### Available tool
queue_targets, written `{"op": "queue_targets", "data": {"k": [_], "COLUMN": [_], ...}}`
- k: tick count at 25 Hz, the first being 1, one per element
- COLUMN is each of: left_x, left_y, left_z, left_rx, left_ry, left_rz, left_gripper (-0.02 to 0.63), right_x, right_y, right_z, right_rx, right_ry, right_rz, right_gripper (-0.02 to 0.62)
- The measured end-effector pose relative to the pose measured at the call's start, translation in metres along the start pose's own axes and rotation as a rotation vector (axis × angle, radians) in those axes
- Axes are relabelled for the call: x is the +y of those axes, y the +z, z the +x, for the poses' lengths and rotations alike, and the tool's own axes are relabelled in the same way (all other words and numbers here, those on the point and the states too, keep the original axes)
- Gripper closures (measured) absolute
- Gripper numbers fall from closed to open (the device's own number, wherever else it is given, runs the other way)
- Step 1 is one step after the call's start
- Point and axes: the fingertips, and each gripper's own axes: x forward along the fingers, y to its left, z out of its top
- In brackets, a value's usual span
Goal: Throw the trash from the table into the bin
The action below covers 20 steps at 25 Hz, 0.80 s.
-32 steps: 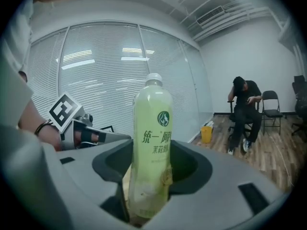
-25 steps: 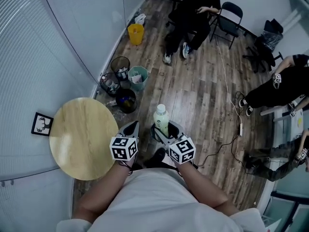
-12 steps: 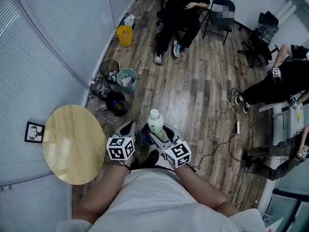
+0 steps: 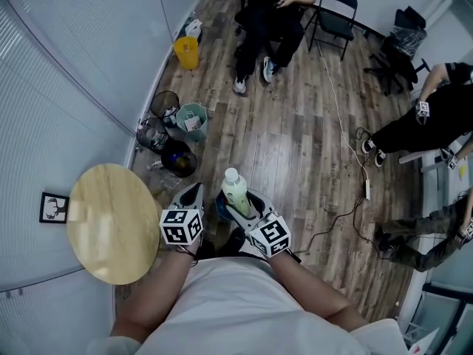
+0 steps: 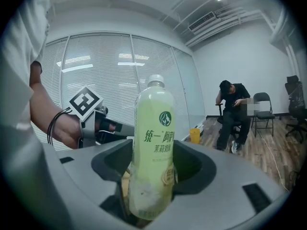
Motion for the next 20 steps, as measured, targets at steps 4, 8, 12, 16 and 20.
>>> {"op": "queue_targets", "data": {"k": [4,8,12,16,20], "left_x": [-0.009,-0.014,-0.013,-0.009,-0.01], "left_y": [0.003,0.005,0.0,-0.002,-0.001], "left_z": [0.001,0.001,-0.001,0.0,0.001], "left_rx": [-0.005,-0.004,-0.003,-0.001,0.0], "left_ry": [-0.007,-0.009,-0.002,-0.004,-0.001], "left_rz": [0.012,0.011,0.003,-0.001,-0.007], "left_gripper": [0.6,0.6,0.6,0.6,0.6], "right_x": [0.0,-0.002,-0.003,-0.008,-0.013], "right_y": [-0.001,-0.002,-0.003,-0.004,-0.004], "right_z": [-0.006,-0.011,-0.016,-0.017,-0.022], "right_rx": [0.005,0.006,-0.005,-0.008,-0.009], "right_ry": [0.009,0.004,-0.003,-0.023,-0.036], "right_rz": [0.006,0.009,0.009,0.011,0.029], "right_gripper": [0.341,0.339,0.339,0.339,0.339]}}
